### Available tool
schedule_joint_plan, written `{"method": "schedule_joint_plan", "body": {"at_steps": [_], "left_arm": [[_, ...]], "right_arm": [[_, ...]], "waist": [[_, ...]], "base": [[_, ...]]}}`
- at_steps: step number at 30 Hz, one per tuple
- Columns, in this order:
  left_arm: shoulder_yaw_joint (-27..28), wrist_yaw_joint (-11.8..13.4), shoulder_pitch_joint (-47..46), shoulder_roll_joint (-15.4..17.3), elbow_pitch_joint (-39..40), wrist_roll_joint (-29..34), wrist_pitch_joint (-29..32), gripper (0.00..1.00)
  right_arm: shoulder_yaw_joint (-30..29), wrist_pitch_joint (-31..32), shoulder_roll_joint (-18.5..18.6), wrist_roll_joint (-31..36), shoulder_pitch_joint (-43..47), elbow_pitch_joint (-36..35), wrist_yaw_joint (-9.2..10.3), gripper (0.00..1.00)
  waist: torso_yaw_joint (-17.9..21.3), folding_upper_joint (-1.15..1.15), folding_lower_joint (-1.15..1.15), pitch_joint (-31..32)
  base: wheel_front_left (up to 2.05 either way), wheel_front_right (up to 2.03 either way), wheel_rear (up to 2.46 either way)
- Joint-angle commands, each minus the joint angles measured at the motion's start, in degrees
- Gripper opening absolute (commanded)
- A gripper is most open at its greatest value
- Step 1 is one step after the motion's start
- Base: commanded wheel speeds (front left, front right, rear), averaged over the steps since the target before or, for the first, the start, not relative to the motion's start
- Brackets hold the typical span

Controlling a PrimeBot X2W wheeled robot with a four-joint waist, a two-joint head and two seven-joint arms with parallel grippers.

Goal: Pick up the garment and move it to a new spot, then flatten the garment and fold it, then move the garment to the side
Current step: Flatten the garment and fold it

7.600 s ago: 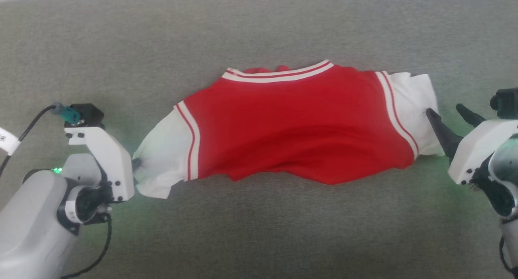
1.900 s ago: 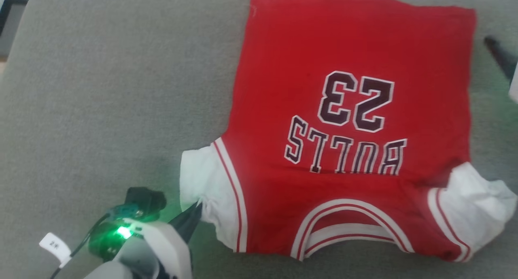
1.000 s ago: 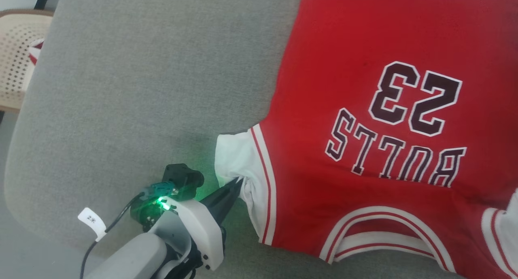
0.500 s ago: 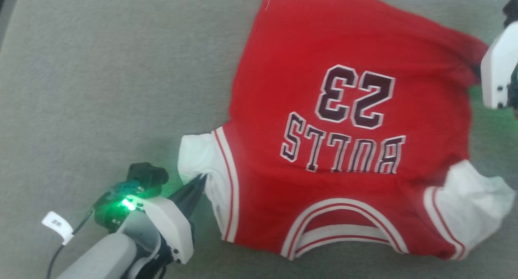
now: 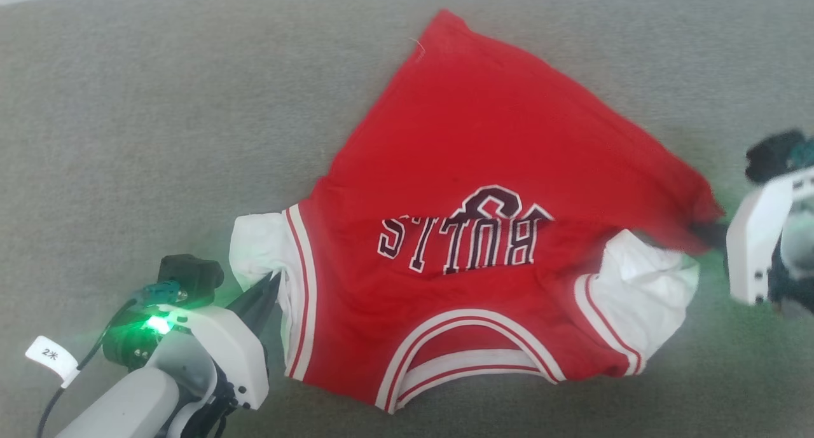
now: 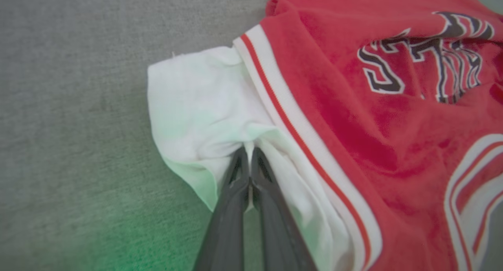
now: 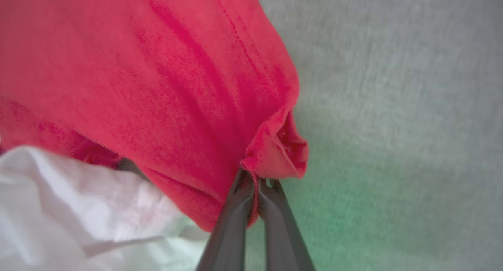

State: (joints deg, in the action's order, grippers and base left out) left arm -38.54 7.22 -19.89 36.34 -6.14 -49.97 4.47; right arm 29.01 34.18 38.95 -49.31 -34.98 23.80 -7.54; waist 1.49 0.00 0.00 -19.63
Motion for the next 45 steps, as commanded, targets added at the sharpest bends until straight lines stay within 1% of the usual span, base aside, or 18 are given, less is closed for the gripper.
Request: {"method": "schedule_joint_plan", "body": {"at_steps": [1,5,8,10,12,13,16,20,21,22,23,28,31,34,36,37,41,45], "left_arm": [[-0.2,-0.1,1.1,0.2,-0.3,-0.4,0.5,0.00],[-0.1,-0.4,0.9,0.4,-0.4,-0.6,0.6,0.00],[-0.2,-0.6,0.6,0.5,-0.6,-0.8,0.7,0.00],[-0.3,-0.7,0.4,0.5,-0.8,-0.8,0.8,0.00],[-0.2,-0.8,0.2,0.4,-1.1,-1.0,0.9,0.00],[-0.3,-0.9,0.2,0.4,-1.2,-1.1,0.9,0.00],[-0.4,-1.2,0.0,0.5,-1.5,-1.2,0.9,0.00],[-0.5,-1.4,0.0,0.5,-1.8,-1.2,0.8,0.00],[-0.5,-1.4,0.0,0.5,-1.8,-1.2,0.8,0.00],[-0.7,-1.6,0.1,0.3,-1.9,-1.3,0.7,0.00],[-0.7,-1.6,0.1,0.3,-1.9,-1.3,0.7,0.00],[-1.3,-2.0,-0.4,-0.3,-2.1,-1.1,0.8,0.00],[-1.7,-2.3,-1.1,-0.9,-2.3,-0.7,0.8,0.00],[-2.1,-2.5,-1.6,-1.6,-2.6,-0.4,0.8,0.00],[-2.5,-2.9,-2.2,-2.1,-2.9,-0.2,0.8,0.00],[-2.9,-3.2,-2.9,-2.6,-3.1,0.1,0.8,0.00],[-3.8,-4.1,-4.4,-4.2,-4.0,0.5,0.8,0.00],[-4.8,-5.1,-6.2,-5.9,-5.1,1.1,0.8,0.00]], "right_arm": [[-0.5,1.2,0.0,0.3,3.8,-1.1,0.10,0.00],[-5.1,2.4,-1.2,1.2,12.7,-5.1,0.10,0.00],[-8.6,2.4,-3.6,3.3,18.7,-6.3,0.11,0.00],[-10.5,1.5,-6.0,5.3,21.4,-6.3,0.10,0.00],[-12.3,0.7,-8.1,7.9,22.9,-5.8,0.10,0.50],[-13.0,0.6,-9.1,9.0,23.5,-5.5,0.10,1.00],[-15.0,2.0,-11.2,11.1,24.3,-6.5,0.13,1.00],[-18.4,3.7,-11.0,12.8,24.5,-11.9,0.17,1.00],[-18.4,3.7,-11.0,12.8,24.5,-11.9,0.17,1.00],[-20.2,4.6,-10.5,13.3,24.6,-15.8,0.14,1.00],[-20.2,4.6,-10.5,13.3,24.6,-15.8,0.14,1.00],[-24.9,7.3,-10.5,14.4,24.1,-25.9,0.09,1.00],[-26.1,8.8,-10.5,15.4,22.4,-30.2,0.09,1.00],[-25.7,9.1,-10.5,17.0,19.3,-31.4,0.09,1.00],[-24.7,7.7,-10.9,18.0,15.7,-30.8,0.09,1.00],[-23.0,6.0,-11.1,18.9,11.8,-28.3,0.09,1.00],[-18.0,1.5,-11.3,20.2,2.9,-20.5,0.09,1.00],[-12.3,-2.6,-11.2,21.6,-6.3,-9.7,0.09,1.00]], "waist": [[1.1,0.00,0.00,0.6],[2.1,0.00,0.00,0.7],[2.4,0.00,0.00,0.8],[2.6,0.00,0.00,0.7],[2.7,0.00,0.00,0.8],[2.8,0.00,0.00,0.8],[2.8,0.00,0.00,0.9],[2.7,0.00,0.00,1.4],[2.7,0.00,0.00,1.4],[2.5,0.00,0.00,1.7],[2.5,0.00,0.00,1.7],[1.3,0.00,0.00,2.1],[0.2,0.00,0.00,2.1],[-1.2,0.00,0.00,1.9],[-2.3,0.00,0.00,1.5],[-3.4,0.00,0.00,1.1],[-5.9,0.00,0.00,0.1],[-8.6,0.00,0.00,-1.3]], "base": [[0.00,0.00,0.00],[0.00,0.00,0.00],[0.00,0.00,0.00],[0.00,0.00,0.00],[0.00,0.00,0.00],[0.00,0.00,0.00],[0.00,0.00,0.00],[0.00,0.00,0.00],[0.00,0.00,0.00],[0.00,0.00,0.00],[0.00,0.00,0.00],[0.00,0.00,0.00],[0.00,0.00,0.00],[0.00,0.00,0.00],[0.00,0.00,0.00],[0.00,0.00,0.00],[0.00,0.00,0.00],[0.00,0.00,0.00]]}}
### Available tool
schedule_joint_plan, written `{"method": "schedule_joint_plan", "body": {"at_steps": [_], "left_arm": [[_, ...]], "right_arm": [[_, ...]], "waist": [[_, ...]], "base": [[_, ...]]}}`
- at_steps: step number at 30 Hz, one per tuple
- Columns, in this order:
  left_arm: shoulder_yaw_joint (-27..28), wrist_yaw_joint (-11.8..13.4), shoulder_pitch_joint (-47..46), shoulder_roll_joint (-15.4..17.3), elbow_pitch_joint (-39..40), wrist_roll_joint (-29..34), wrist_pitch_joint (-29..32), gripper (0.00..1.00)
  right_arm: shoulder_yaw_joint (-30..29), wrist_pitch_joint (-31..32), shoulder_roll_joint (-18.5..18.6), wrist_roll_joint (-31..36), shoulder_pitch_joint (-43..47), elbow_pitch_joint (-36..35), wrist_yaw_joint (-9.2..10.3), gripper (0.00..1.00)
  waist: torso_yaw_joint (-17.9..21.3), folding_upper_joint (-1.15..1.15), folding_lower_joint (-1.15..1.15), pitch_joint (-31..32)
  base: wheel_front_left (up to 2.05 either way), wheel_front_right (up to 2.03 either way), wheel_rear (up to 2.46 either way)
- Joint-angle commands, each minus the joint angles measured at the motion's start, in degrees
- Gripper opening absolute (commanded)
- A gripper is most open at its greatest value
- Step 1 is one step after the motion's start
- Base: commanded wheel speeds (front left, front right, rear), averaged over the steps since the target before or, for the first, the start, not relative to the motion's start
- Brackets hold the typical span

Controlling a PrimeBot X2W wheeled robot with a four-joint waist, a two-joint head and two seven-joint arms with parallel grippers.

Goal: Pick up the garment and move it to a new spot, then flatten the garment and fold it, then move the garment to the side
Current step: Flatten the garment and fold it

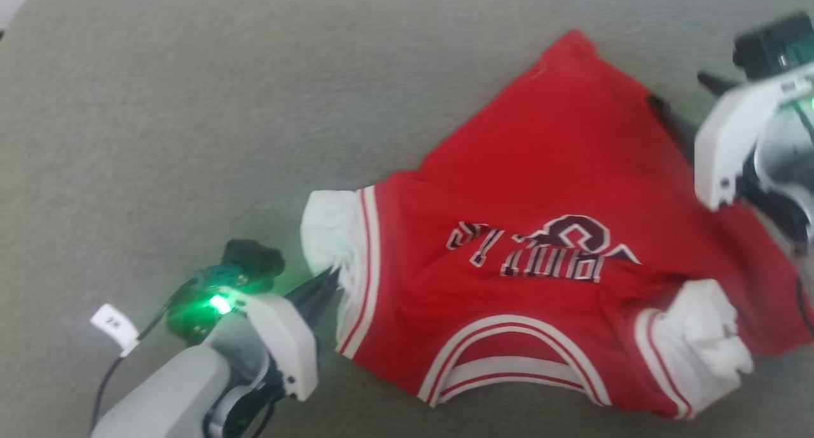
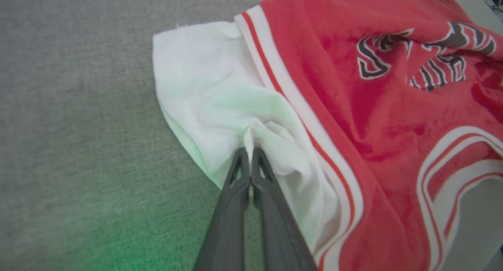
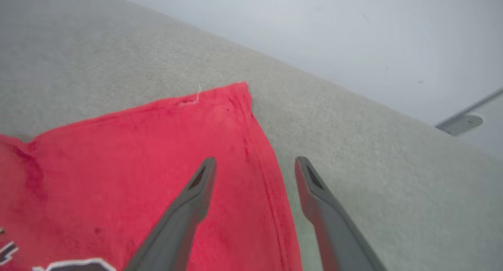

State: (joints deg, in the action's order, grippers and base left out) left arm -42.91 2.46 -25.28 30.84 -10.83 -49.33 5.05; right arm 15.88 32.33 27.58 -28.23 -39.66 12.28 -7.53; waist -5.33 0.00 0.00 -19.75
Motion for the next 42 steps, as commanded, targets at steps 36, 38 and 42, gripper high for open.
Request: {"method": "schedule_joint_plan", "body": {"at_steps": [36,38,42], "left_arm": [[-1.6,-5.2,-12.3,-5.3,-10.8,0.6,-0.5,0.00],[-0.6,-4.5,-13.6,-3.8,-9.7,0.4,0.5,0.00],[1.4,-3.0,-17.0,0.1,-7.5,0.3,3.6,0.00]], "right_arm": [[27.5,-0.6,-1.5,-9.4,-31.0,43.9,0.08,0.00],[28.2,-2.0,-1.3,-10.3,-31.1,42.7,0.08,0.00],[29.9,-4.4,0.1,-11.6,-31.4,39.9,0.08,0.00]], "waist": [[-9.0,0.00,0.00,-2.7],[-7.8,0.00,0.00,-1.4],[-5.7,0.00,0.00,1.4]], "base": [[0.00,0.00,0.00],[0.00,0.00,0.00],[0.00,0.00,0.00]]}}
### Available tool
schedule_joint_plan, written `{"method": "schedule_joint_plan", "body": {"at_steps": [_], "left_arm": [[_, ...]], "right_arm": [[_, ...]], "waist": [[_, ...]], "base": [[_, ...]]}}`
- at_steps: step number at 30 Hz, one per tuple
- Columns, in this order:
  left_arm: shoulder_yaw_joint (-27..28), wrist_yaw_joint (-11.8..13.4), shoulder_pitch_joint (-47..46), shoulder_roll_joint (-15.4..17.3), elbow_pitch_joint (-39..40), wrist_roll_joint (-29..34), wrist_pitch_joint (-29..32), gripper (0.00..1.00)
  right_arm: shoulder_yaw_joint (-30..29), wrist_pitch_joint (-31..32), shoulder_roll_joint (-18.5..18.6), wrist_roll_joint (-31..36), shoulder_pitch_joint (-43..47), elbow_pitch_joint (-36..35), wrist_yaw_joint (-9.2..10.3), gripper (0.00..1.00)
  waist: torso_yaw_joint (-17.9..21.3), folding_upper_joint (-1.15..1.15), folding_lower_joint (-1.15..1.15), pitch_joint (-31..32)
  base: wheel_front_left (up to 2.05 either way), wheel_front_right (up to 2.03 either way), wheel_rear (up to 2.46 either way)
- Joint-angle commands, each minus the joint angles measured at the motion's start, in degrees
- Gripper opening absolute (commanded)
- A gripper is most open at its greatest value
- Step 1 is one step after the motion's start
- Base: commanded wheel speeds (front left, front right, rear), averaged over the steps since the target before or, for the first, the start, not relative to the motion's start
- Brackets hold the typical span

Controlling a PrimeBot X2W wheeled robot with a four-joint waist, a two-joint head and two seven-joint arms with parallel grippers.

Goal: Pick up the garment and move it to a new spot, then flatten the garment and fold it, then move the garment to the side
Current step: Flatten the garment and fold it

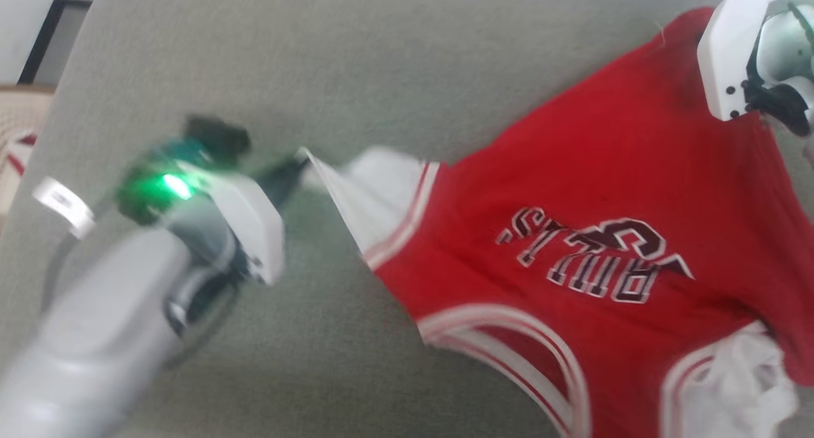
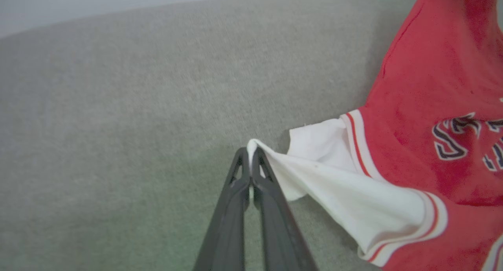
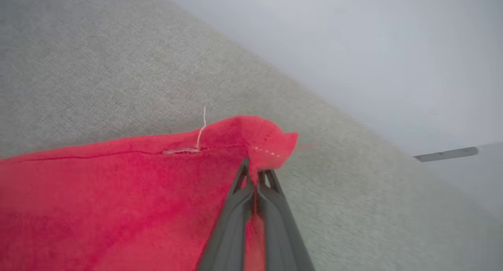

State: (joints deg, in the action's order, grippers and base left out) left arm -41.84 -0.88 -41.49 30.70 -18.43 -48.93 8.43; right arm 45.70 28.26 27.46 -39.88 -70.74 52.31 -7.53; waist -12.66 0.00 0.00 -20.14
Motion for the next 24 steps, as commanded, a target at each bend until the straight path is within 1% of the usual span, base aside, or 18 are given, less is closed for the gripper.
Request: {"method": "schedule_joint_plan", "body": {"at_steps": [1,6,8,12,15,18,22,23,24], "left_arm": [[0.8,0.4,-1.8,1.2,0.8,-0.2,1.0,0.00],[3.2,0.8,-8.0,4.8,2.9,-0.2,5.2,0.00],[3.6,0.6,-11.1,5.5,3.1,-0.1,7.0,0.00],[4.2,-0.4,-17.6,6.5,1.7,0.5,10.3,0.00],[4.3,-1.1,-22.6,6.4,-0.6,1.4,12.3,0.00],[4.4,-1.8,-28.0,5.9,-4.1,2.5,13.0,0.00],[4.5,-2.1,-35.7,4.7,-9.3,5.8,11.1,0.00],[4.5,-2.1,-35.7,4.7,-9.3,5.8,11.1,0.00],[4.7,-2.1,-37.7,4.2,-10.5,6.3,10.2,0.00]], "right_arm": [[0.6,-0.8,0.7,-0.1,-0.4,-0.9,0.08,0.00],[1.7,-2.6,2.3,-1.7,-1.7,-4.4,0.08,0.00],[1.8,-2.9,2.8,-2.1,-2.4,-5.7,0.08,0.00],[1.3,-3.6,3.5,-2.6,-4.4,-7.6,0.08,0.00],[0.2,-4.4,3.7,-2.2,-5.8,-8.0,0.08,0.00],[-0.8,-5.7,3.2,-1.2,-7.4,-7.4,0.08,0.00],[-2.7,-8.7,1.9,1.0,-10.1,-5.0,0.09,0.00],[-2.7,-8.7,1.9,1.0,-10.1,-5.0,0.09,0.00],[-3.2,-9.7,1.5,1.8,-11.1,-4.2,0.09,0.00]], "waist": [[2.1,0.00,0.00,2.5],[4.4,0.00,0.00,5.3],[5.1,0.00,0.00,6.2],[6.4,0.00,0.00,7.8],[7.2,0.00,0.00,8.4],[7.7,0.00,0.00,8.2],[8.6,0.00,0.00,6.5],[8.6,0.00,0.00,6.5],[8.8,0.00,0.00,5.8]], "base": [[0.00,0.00,0.00],[0.00,0.00,0.00],[0.00,0.00,0.00],[0.00,0.00,0.00],[0.00,0.00,0.00],[0.00,0.00,0.00],[0.00,0.00,0.00],[0.00,0.00,0.00],[0.00,0.00,0.00]]}}
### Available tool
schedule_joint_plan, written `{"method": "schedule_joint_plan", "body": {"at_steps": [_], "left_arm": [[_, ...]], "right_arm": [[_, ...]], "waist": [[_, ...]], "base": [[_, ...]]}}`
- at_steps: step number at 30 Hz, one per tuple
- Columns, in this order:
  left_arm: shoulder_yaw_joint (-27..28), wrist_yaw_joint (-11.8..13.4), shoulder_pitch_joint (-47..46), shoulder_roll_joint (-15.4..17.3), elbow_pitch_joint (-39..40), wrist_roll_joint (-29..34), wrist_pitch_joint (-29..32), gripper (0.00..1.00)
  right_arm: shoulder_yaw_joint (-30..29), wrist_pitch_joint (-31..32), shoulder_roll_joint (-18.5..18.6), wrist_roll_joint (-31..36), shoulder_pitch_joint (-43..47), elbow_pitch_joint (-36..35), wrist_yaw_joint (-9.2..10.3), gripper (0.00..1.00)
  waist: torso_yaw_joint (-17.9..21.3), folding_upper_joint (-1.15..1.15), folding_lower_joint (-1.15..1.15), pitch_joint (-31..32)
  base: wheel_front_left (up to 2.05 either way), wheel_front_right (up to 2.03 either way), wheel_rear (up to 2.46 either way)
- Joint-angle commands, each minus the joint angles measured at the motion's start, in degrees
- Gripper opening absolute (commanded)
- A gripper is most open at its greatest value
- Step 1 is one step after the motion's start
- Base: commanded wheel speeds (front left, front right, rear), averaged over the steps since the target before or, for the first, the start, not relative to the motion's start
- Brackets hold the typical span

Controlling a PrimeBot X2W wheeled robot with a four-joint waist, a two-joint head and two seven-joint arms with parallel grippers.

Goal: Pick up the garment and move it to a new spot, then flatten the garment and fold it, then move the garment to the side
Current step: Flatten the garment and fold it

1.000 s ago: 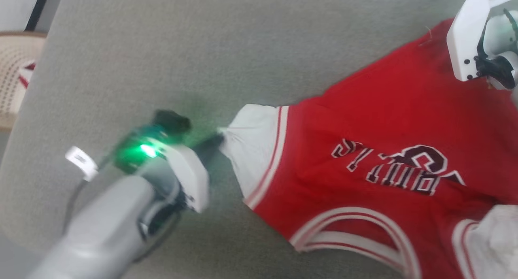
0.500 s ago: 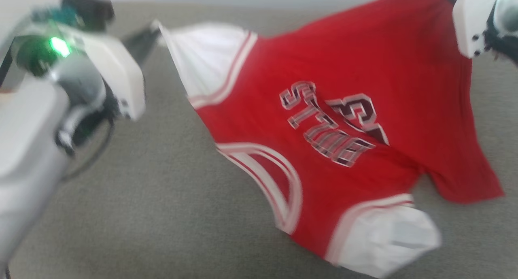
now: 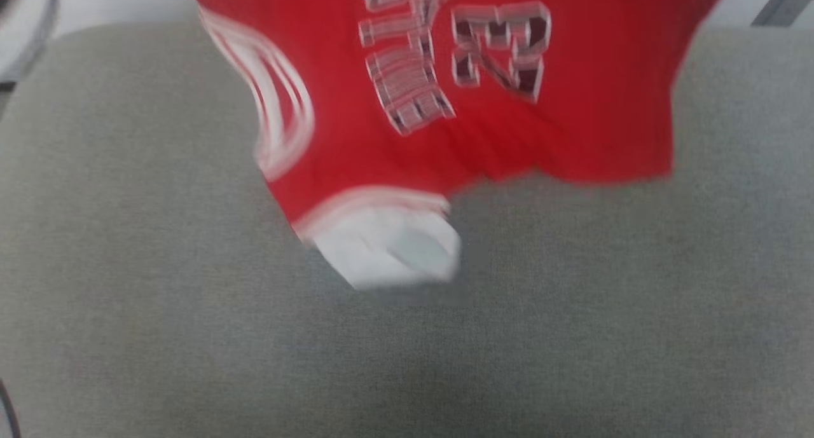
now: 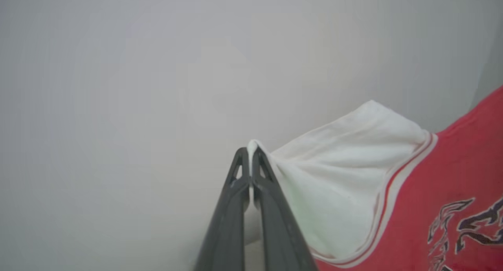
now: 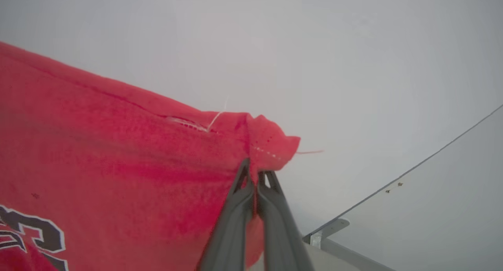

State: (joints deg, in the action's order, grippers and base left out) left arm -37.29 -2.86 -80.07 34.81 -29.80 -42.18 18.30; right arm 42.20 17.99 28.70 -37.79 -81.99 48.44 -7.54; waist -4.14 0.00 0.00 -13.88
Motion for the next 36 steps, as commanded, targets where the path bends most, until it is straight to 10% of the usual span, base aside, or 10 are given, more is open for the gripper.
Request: {"method": "schedule_joint_plan", "body": {"at_steps": [1,18,30,36], "left_arm": [[0.2,0.1,-1.3,-0.3,-0.6,0.6,-0.6,0.00],[2.0,8.3,-29.2,-7.7,-19.1,14.6,-31.7,0.00],[-1.9,-3.1,-15.7,-11.9,-26.8,11.6,-31.3,0.00],[-8.4,-4.6,-1.8,-12.3,-22.6,5.5,-24.1,0.00]], "right_arm": [[-0.4,-1.0,-0.2,0.5,-0.9,0.4,0.10,0.00],[-16.8,-32.6,-8.2,23.9,-19.4,20.3,0.10,0.00],[-13.8,-29.7,-12.1,27.0,-5.0,24.5,0.10,0.00],[-7.5,-26.9,-11.6,20.0,5.5,21.5,0.10,0.00]], "waist": [[0.5,0.00,0.00,-1.4],[1.9,0.00,0.00,-19.5],[-1.1,0.00,0.00,-16.9],[-2.0,0.00,0.00,-11.8]], "base": [[0.00,0.00,0.00],[0.00,0.00,0.00],[0.00,0.00,0.00],[0.00,0.00,0.00]]}}
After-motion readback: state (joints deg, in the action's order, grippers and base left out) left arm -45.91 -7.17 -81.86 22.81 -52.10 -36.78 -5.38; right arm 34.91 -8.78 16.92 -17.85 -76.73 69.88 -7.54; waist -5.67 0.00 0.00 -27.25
